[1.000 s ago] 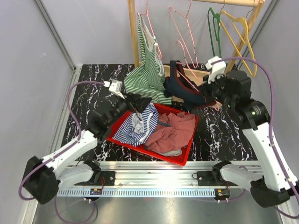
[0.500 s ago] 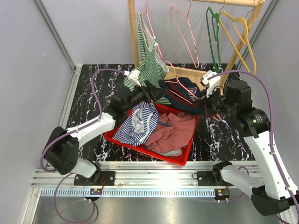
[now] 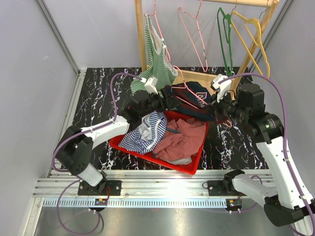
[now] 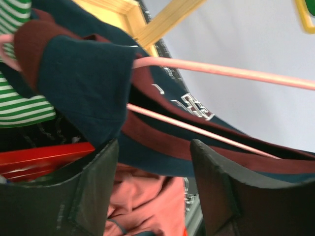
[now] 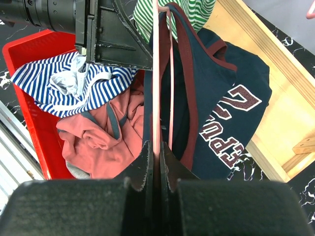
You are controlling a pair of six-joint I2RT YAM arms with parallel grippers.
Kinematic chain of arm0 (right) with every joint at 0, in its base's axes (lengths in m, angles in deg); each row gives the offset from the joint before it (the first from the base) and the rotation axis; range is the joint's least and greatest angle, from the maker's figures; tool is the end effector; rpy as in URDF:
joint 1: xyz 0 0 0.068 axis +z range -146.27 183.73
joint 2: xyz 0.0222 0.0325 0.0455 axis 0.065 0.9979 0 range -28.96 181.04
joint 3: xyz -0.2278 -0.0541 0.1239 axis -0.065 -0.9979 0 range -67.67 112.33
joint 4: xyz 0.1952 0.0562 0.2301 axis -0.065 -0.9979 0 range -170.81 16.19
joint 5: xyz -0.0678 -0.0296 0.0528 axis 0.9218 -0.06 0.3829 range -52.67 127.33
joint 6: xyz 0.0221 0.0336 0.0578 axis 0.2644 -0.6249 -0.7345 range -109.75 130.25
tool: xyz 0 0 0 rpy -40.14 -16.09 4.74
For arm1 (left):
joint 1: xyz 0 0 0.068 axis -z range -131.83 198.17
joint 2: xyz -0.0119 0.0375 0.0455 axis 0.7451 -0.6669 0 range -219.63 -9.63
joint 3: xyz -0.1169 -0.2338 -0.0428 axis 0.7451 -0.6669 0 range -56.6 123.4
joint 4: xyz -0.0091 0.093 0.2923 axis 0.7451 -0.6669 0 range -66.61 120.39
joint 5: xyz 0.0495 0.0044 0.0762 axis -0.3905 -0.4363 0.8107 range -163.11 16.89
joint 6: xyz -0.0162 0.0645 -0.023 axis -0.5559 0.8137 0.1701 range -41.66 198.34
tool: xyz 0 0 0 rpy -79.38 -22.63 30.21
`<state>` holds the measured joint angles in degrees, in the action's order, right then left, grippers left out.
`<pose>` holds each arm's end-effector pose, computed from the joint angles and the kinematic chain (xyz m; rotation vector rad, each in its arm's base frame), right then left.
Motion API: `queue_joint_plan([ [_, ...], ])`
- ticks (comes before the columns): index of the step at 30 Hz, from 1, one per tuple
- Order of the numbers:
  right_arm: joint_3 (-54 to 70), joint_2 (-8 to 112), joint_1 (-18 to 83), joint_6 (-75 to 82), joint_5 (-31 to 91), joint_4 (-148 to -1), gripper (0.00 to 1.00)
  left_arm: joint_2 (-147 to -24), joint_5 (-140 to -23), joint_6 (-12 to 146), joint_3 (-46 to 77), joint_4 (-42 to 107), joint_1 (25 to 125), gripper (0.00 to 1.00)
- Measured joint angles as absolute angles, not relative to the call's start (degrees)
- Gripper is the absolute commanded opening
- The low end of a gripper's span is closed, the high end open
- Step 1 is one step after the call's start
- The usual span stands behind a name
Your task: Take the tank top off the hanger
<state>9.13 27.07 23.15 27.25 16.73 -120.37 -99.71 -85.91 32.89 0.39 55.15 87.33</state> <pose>0.2243 0.1005 0.4301 -0.8411 1.8273 0.3897 0.3233 -0.2798 0.2408 0.0790 1.8886 -1.2504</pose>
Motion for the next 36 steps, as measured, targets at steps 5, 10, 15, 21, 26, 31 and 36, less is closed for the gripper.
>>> queue_joint_plan([
  [5, 9.1, 27.3, 23.0, 27.2, 16.7, -120.4, 0.0, -99.7, -83.8, 35.6, 1.3, 52.3, 87.3, 0.69],
  [10, 9.1, 27.4, 22.8, 27.2, 16.6, -120.4, 0.0, -99.6, -81.7, 38.2, 1.7, 49.6, 87.3, 0.71],
  [15, 9.1, 27.4, 22.4, 27.2, 16.0, -120.4, 0.0, -99.7, -80.8, 39.3, 2.1, 48.0, 87.0, 0.7],
  [21, 9.1, 27.4, 22.3, 27.2, 15.1, -120.4, 0.0, -101.2, -82.2, 38.4, 2.1, 52.1, 86.1, 0.59],
  [26, 9.1, 27.4, 22.3, 27.7, 14.7, -120.4, 0.0, -104.4, -84.6, 35.9, 2.8, 55.4, 84.9, 0.0],
  [31, 9.1, 27.4, 22.0, 30.6, 15.5, -120.6, 0.0, -105.2, -86.0, 34.2, 2.8, 56.2, 82.9, 0.0],
  [36, 8.0, 26.1, 21.9, 39.4, 15.1, -124.4, 0.0, -101.5, -86.1, 32.6, -0.1, 55.8, 77.9, 0.0],
])
